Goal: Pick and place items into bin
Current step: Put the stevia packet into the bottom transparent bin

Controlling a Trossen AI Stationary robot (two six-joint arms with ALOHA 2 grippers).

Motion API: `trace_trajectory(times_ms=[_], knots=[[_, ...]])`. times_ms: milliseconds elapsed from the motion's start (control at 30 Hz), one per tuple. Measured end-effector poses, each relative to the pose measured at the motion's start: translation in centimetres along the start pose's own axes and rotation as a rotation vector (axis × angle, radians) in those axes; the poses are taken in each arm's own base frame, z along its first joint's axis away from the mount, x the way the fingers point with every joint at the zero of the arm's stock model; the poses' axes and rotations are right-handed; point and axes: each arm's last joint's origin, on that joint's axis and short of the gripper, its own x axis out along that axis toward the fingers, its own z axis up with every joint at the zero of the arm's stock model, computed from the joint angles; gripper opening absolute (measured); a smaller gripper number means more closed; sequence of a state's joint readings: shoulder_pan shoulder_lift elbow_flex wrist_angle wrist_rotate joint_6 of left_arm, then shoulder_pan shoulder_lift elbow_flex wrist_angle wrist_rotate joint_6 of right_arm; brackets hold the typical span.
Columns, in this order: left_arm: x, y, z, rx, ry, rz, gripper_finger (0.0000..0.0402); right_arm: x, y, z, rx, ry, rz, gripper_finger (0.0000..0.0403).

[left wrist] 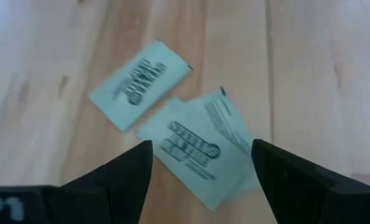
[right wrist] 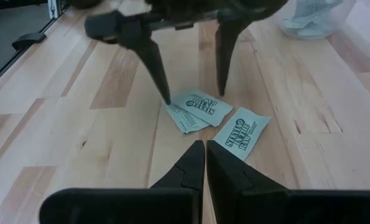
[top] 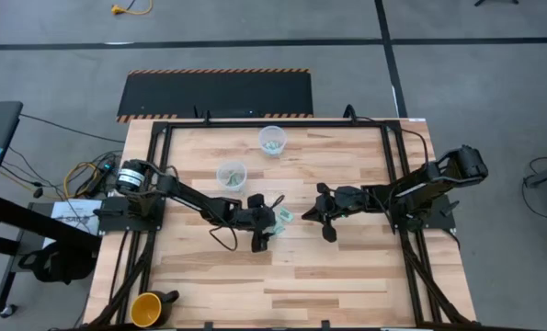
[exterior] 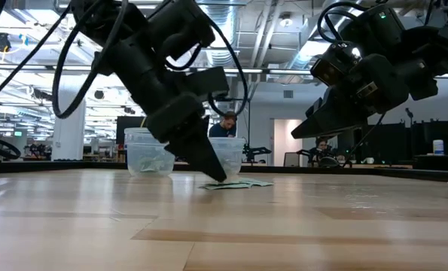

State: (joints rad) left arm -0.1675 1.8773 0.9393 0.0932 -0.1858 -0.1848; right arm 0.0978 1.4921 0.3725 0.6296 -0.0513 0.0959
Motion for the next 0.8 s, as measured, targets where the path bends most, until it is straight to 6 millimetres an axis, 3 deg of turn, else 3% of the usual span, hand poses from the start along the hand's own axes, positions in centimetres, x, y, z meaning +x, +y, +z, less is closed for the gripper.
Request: trace_trajectory(times_ms=[133, 800], knots=[[0.8, -0.3, 0.1, 0.011, 0.036, 0.012, 0.0265, 0.0, 0.0, 0.0, 0.000, 0.001, 0.000, 0.0010], [0.6, -1.2, 0.0, 0.055, 0.032, 0.065, 0.0265, 0.0, 0.0, 0.0, 0.000, 0.001, 0.000, 0.0010]])
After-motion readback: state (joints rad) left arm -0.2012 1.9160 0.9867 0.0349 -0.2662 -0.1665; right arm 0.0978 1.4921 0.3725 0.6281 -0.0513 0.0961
